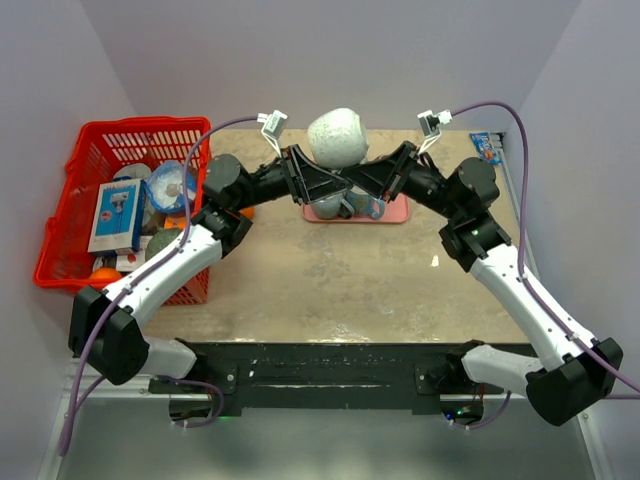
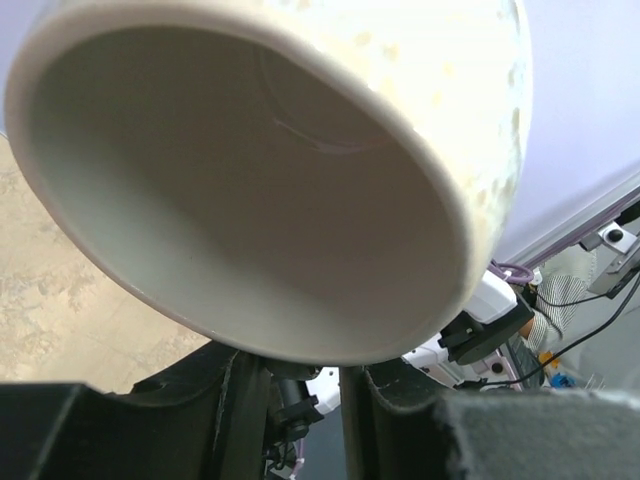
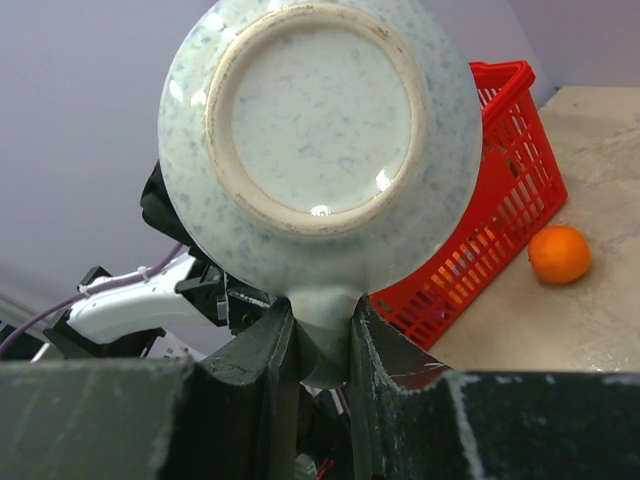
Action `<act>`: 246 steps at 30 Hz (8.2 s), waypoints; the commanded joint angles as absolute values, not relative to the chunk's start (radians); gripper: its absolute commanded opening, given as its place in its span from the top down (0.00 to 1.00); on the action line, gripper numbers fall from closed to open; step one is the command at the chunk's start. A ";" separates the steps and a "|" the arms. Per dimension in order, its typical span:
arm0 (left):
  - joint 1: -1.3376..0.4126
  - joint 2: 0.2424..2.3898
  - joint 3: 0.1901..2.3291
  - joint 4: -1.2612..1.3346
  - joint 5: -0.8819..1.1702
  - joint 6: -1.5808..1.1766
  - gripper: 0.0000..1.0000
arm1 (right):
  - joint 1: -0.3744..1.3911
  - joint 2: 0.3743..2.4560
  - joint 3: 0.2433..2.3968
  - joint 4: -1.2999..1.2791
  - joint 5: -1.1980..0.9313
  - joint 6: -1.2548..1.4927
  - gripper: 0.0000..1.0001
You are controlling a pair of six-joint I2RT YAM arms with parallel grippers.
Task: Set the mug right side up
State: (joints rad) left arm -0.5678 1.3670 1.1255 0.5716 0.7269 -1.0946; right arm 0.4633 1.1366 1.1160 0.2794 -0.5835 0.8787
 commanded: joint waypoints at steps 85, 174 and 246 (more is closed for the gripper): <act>-0.551 1.396 1.048 -0.603 -0.380 -0.442 1.00 | 0.474 1.239 1.074 -0.268 0.084 0.724 0.01; -0.494 1.206 1.245 -0.446 -0.051 -0.371 0.01 | 0.319 1.778 1.367 -0.311 -0.075 -0.086 0.18; -0.540 1.299 1.031 0.525 0.635 -0.988 0.01 | 0.356 1.167 1.232 0.357 -0.520 0.695 1.00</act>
State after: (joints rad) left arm -0.5144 1.2736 0.9787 0.2668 0.5266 -0.8349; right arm 0.3428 1.2411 1.1374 0.0856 -0.4286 0.6445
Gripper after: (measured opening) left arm 0.992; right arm 0.253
